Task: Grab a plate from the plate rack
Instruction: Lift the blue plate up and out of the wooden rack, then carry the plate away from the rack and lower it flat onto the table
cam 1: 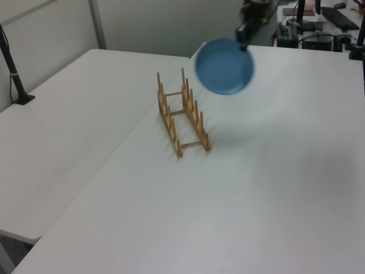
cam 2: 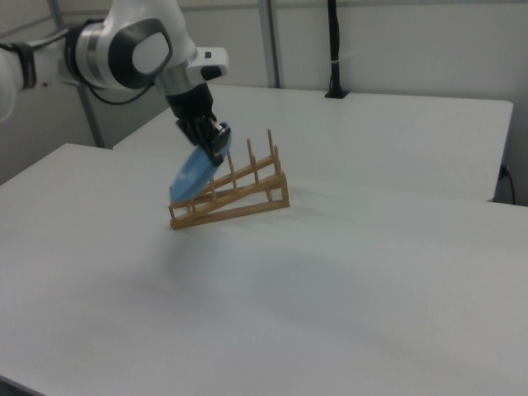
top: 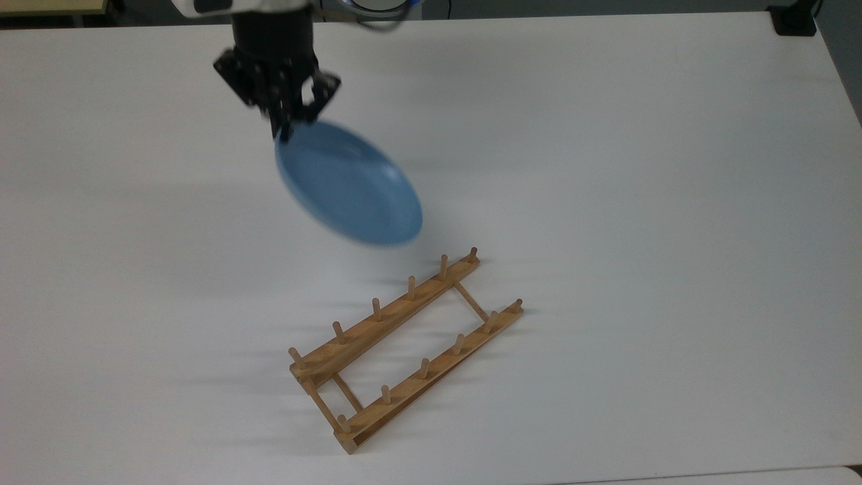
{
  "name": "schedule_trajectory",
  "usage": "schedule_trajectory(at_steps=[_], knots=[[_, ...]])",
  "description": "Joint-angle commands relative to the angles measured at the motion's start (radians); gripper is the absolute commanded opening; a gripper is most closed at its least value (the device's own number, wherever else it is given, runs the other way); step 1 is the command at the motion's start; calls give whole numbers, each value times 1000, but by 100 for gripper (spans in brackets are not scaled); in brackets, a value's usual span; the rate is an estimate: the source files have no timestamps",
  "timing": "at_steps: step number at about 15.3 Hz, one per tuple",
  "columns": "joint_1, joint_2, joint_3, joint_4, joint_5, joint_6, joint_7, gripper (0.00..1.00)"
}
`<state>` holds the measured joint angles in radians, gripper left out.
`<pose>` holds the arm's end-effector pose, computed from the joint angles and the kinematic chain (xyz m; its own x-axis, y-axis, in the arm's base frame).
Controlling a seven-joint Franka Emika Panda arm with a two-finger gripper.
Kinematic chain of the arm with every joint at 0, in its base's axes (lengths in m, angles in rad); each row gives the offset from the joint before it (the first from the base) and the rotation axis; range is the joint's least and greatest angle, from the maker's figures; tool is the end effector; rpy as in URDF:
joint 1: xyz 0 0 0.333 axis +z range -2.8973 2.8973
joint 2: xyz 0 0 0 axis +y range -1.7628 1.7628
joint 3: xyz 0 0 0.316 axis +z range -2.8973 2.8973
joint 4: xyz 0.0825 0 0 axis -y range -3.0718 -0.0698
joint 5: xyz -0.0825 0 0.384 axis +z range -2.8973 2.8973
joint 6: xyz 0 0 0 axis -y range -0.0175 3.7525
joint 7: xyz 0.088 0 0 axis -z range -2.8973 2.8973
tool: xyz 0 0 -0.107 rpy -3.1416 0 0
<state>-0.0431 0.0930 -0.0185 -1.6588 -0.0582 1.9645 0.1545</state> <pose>0.6113 -0.0410 0.5661 0.9574 -0.1904 0.2170 -0.2006 -0.9793 0.0259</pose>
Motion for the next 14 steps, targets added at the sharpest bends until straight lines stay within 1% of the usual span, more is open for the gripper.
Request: schedule_trajectory(at_steps=[1, 2, 3, 4, 5, 6, 8, 11, 14], knots=[[-58, -79, -11, -26, 107, -309, -408, 1], [-70, -78, -11, -29, 107, -369, -511, 1], [-83, -70, -11, -35, 107, -404, -580, 1], [-89, -61, -11, -51, 107, -408, -619, 1], [-98, -35, -11, -91, 107, -395, -651, 0], [-109, -13, -11, -108, 107, -385, -680, 0], [-124, 20, -11, -162, 110, -314, -722, 0], [-135, 34, -11, -280, 112, -120, -725, 0], [-142, 86, -12, -302, 112, -24, -725, 0]])
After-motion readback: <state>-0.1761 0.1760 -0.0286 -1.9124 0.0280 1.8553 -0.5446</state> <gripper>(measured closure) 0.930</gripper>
